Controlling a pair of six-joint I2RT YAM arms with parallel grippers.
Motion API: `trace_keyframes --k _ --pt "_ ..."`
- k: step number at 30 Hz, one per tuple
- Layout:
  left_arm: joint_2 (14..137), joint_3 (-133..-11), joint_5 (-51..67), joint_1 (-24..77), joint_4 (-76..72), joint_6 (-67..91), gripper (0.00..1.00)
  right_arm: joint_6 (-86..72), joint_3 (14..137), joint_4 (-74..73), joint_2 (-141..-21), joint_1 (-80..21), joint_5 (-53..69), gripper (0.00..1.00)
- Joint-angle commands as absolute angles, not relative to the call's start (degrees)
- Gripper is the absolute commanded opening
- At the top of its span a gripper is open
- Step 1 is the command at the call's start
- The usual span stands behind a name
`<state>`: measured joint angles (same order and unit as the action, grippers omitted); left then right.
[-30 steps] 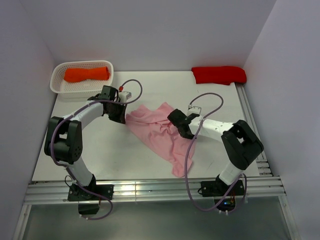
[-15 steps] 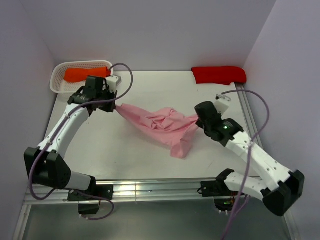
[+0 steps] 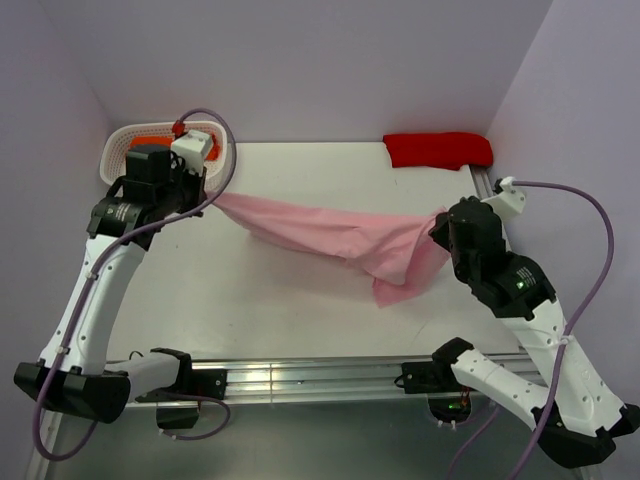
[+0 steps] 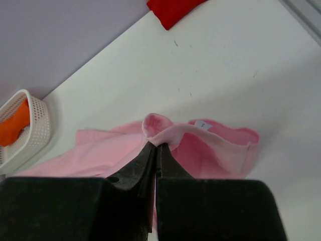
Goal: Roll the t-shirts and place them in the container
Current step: Flatten the tshirt
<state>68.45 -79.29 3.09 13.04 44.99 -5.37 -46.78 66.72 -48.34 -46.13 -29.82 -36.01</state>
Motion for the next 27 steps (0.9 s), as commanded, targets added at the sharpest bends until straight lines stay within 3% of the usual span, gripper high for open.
trace_keyframes --k 1,6,11,15,21,23,27 --pt "65.05 -84.63 3.78 12.66 47.54 -5.45 0.00 -44.92 70.57 -49.66 -45.26 -29.44 -39.29 0.00" --pt "69.33 -89.11 6.76 12.57 48.16 -4.84 0.00 -40.70 75.66 -46.77 -51.49 -26.73 -37.19 0.00" --pt "86.45 -98.67 12.03 10.99 47.11 -3.25 0.00 -35.52 80.41 -34.83 -64.93 -18.47 -21.30 0.00" --pt "103.74 -118.84 13.45 8.18 47.11 -0.54 0.00 -34.37 89.52 -25.76 -78.09 -11.52 -8.37 0.00" --pt "118.55 -148.50 16.52 3.70 48.61 5.09 0.00 -34.63 110.78 -24.61 -91.12 -7.39 -0.27 0.00" --pt "116.82 -146.71 17.22 3.25 44.68 5.36 0.00 -34.63 115.47 -25.83 -92.80 -6.68 -0.26 0.00" --pt "106.37 -130.64 19.16 1.50 37.53 4.41 0.00 -35.51 119.72 -27.33 -92.74 -5.01 1.40 0.00"
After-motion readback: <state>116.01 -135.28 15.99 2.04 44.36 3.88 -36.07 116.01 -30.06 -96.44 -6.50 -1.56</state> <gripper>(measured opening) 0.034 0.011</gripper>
